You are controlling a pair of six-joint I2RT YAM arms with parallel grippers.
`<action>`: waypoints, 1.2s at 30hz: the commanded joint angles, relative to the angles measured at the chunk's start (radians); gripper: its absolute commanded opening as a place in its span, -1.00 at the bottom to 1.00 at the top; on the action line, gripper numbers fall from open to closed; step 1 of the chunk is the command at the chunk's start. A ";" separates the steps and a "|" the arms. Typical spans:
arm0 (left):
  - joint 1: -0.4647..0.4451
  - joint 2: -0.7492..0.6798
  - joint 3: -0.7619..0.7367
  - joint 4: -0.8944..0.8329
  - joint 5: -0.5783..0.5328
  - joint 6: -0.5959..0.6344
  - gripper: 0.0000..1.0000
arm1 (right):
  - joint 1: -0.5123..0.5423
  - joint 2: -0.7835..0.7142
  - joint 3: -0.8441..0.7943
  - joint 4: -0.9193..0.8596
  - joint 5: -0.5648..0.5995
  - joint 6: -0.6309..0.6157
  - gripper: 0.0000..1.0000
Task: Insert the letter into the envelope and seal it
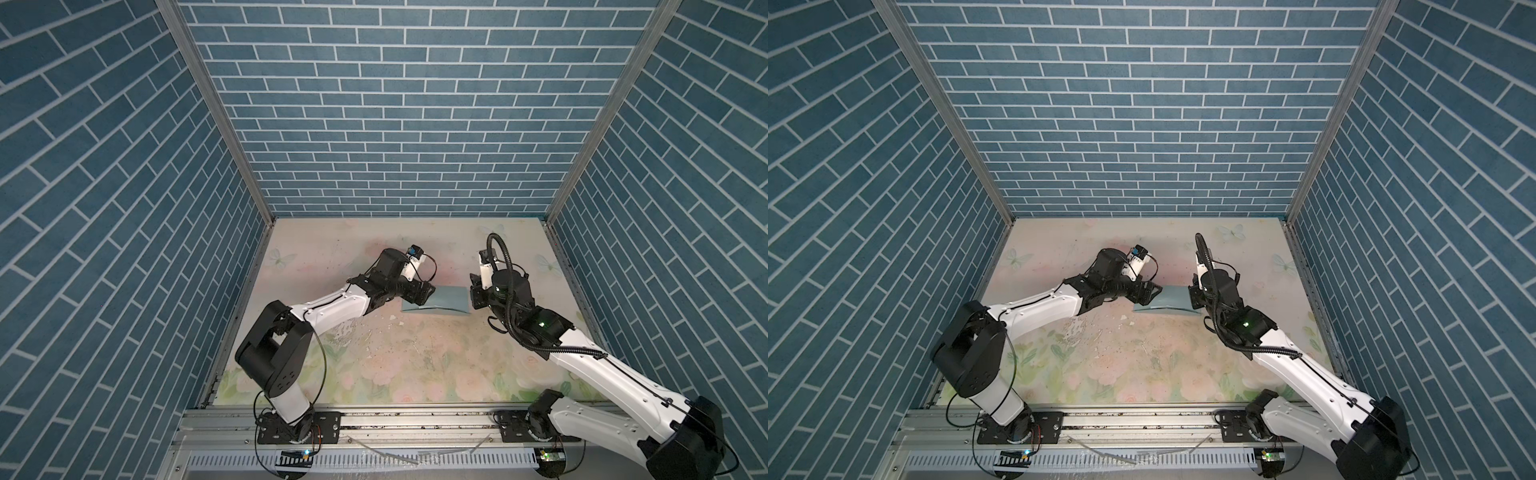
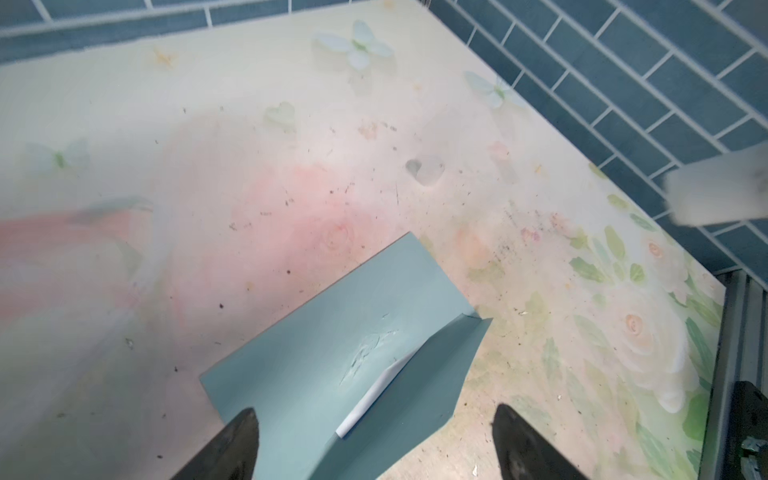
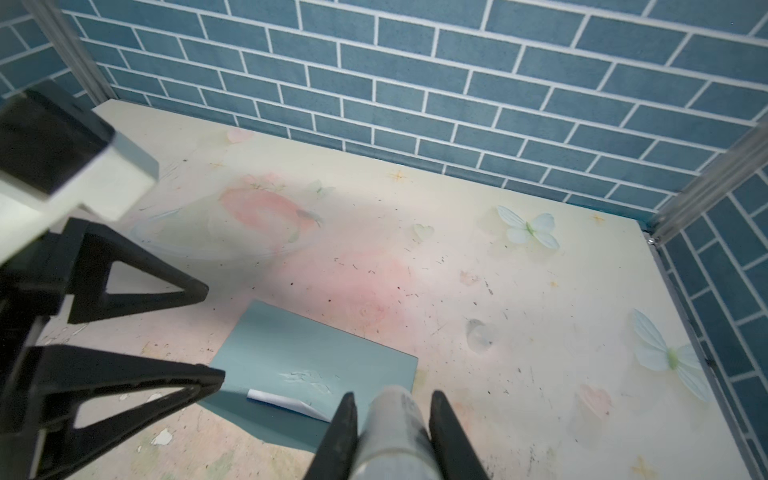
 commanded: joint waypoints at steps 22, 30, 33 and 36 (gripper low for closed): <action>-0.042 0.207 0.089 -0.125 -0.018 0.011 0.82 | -0.003 0.059 0.002 0.014 0.038 0.102 -1.00; -0.070 0.197 0.037 -0.127 -0.054 0.021 0.82 | -0.003 0.071 0.001 0.011 0.028 0.115 -1.00; -0.083 0.193 0.017 -0.125 -0.072 0.018 0.83 | -0.003 0.072 -0.003 0.012 0.026 0.120 -1.00; -0.096 0.191 0.005 -0.123 -0.088 0.016 0.82 | -0.003 0.077 -0.003 0.011 0.022 0.125 -1.00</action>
